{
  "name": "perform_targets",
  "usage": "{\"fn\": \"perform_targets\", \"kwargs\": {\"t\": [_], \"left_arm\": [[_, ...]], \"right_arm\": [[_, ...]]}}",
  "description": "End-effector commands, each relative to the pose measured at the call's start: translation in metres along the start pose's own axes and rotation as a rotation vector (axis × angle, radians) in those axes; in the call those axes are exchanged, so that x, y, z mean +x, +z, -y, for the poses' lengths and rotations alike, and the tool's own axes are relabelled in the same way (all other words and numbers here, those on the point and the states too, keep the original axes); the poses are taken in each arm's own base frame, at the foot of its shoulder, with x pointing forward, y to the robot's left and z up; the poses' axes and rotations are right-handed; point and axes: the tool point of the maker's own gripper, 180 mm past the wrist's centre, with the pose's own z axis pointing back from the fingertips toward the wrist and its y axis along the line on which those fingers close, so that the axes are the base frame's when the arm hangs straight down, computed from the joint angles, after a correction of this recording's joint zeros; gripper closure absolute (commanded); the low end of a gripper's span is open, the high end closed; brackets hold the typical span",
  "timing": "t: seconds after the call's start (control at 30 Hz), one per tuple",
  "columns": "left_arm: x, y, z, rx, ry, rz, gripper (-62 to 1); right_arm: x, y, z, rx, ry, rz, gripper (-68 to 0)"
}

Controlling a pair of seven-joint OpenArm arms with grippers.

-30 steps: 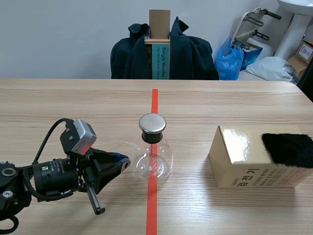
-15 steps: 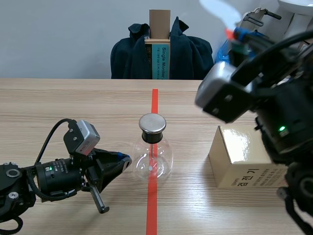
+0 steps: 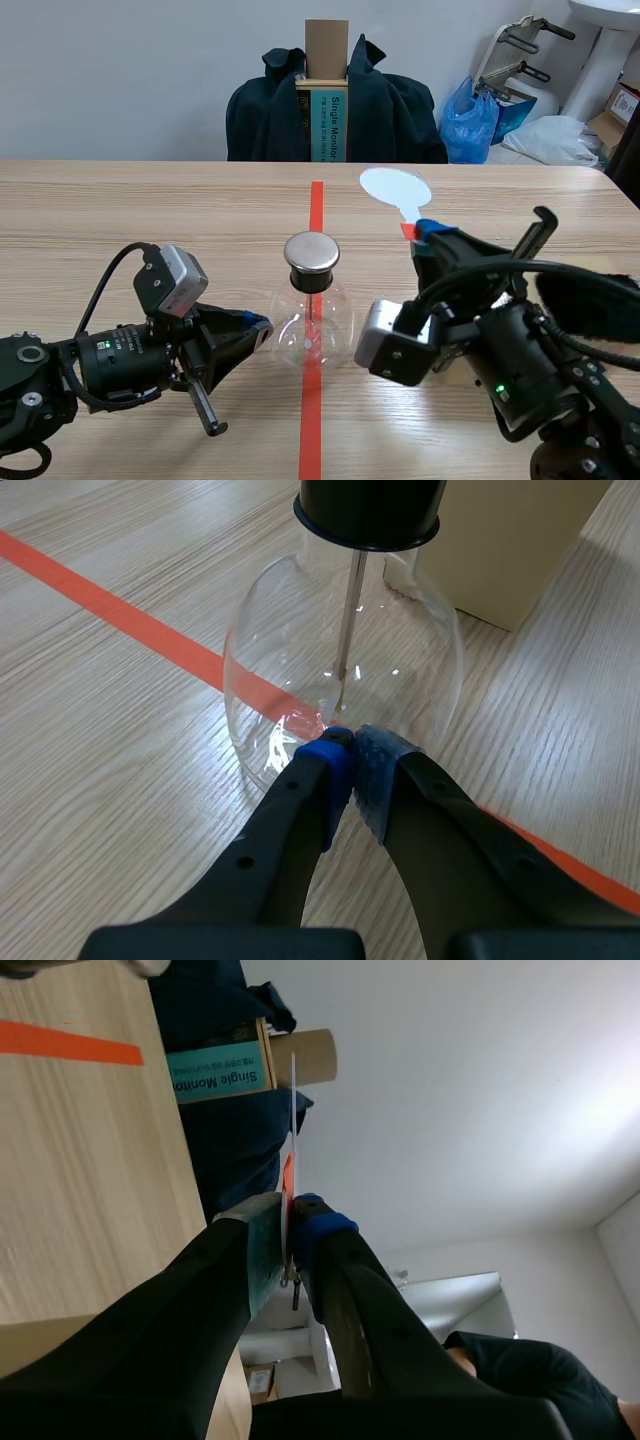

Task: Do the electroscope experiment.
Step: 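Bring the plate to the electroscope and point at the metal foil, then move the plate toward and away from the electroscope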

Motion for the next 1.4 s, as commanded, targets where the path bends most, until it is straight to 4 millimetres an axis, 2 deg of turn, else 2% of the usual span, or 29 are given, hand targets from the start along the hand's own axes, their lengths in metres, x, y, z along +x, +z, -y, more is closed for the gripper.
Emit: {"fn": "perform_targets", "kwargs": {"t": [0.0,0.17,0.33,0.93,1.37], "left_arm": [[0.010,-0.002,-0.002,0.001,-0.003,0.033,-1.9],[0.010,-0.002,-0.002,0.001,-0.003,0.033,-1.9],[0.010,-0.002,-0.002,0.001,-0.003,0.033,-1.9],[0.009,-0.002,-0.001,0.001,-0.003,0.032,-1.9],[0.009,-0.002,-0.001,0.001,-0.003,0.032,-1.9]], "right_arm": [[-0.004,-0.002,0.009,-0.032,0.020,-0.005,-0.8],[-0.007,0.002,-0.004,0.002,0.037,-0.007,-0.8],[-0.003,0.004,0.000,-0.033,0.063,0.017,-0.8],[0.048,0.012,-0.005,-0.019,0.117,0.310,-0.8],[0.062,0.018,-0.009,-0.006,0.134,0.389,-0.8]]}}
